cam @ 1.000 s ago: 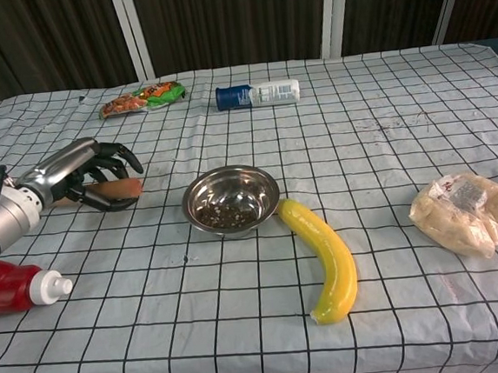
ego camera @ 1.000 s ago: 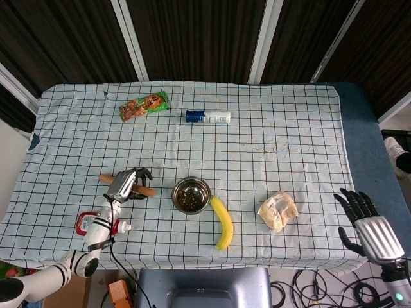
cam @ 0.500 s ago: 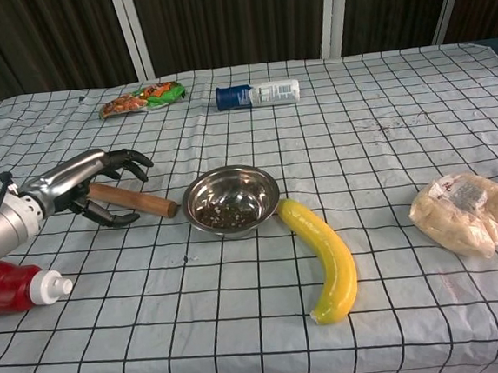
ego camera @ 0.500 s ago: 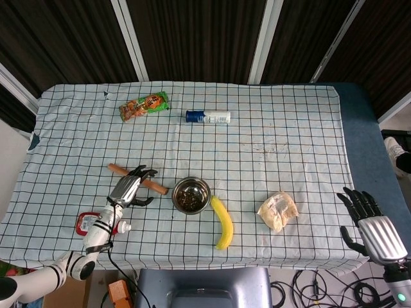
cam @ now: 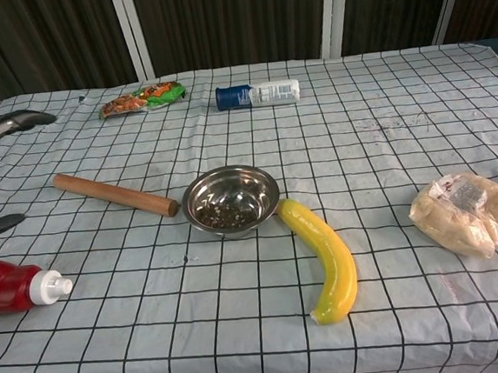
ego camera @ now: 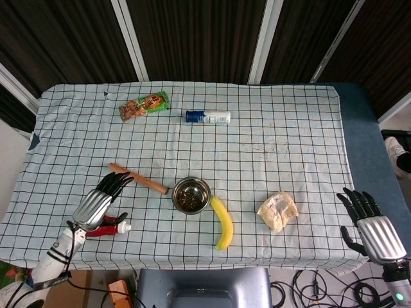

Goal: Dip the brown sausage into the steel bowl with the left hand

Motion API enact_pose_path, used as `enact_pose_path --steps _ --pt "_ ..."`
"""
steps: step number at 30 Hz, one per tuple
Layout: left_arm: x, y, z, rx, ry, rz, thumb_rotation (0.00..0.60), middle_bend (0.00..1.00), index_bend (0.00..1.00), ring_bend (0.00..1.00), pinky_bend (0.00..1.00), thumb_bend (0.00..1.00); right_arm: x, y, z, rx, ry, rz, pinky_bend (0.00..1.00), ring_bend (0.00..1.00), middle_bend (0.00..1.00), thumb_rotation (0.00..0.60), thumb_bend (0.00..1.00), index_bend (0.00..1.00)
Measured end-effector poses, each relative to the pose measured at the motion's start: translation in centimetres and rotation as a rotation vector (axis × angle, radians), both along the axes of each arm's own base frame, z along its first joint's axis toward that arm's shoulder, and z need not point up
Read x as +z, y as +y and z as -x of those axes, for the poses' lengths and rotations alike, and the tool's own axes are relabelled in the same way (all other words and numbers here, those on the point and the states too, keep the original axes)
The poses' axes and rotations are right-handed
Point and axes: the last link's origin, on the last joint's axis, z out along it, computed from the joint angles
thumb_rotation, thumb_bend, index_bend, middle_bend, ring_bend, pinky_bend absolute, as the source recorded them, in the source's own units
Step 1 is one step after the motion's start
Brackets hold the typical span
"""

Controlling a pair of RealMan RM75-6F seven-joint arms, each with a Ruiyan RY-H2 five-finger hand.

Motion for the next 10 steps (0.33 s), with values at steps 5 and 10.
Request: enact_pose_path --steps 5,10 --pt "1.0 -8.4 5.0 0.108 0.218 -0.030 0.600 0.00 0.00 0.00 0.00 0.32 -0.5 0.3 -0.1 0.001 0.041 0.008 0.00 0.00 0.00 0.600 0.46 0.00" --pt "0.8 -11.4 5.5 0.111 0.277 0.013 0.600 0.00 0.00 0.00 0.00 0.33 -0.7 0.6 -0.2 0.004 0.044 0.020 0.00 0.00 0.00 0.600 0.46 0.00"
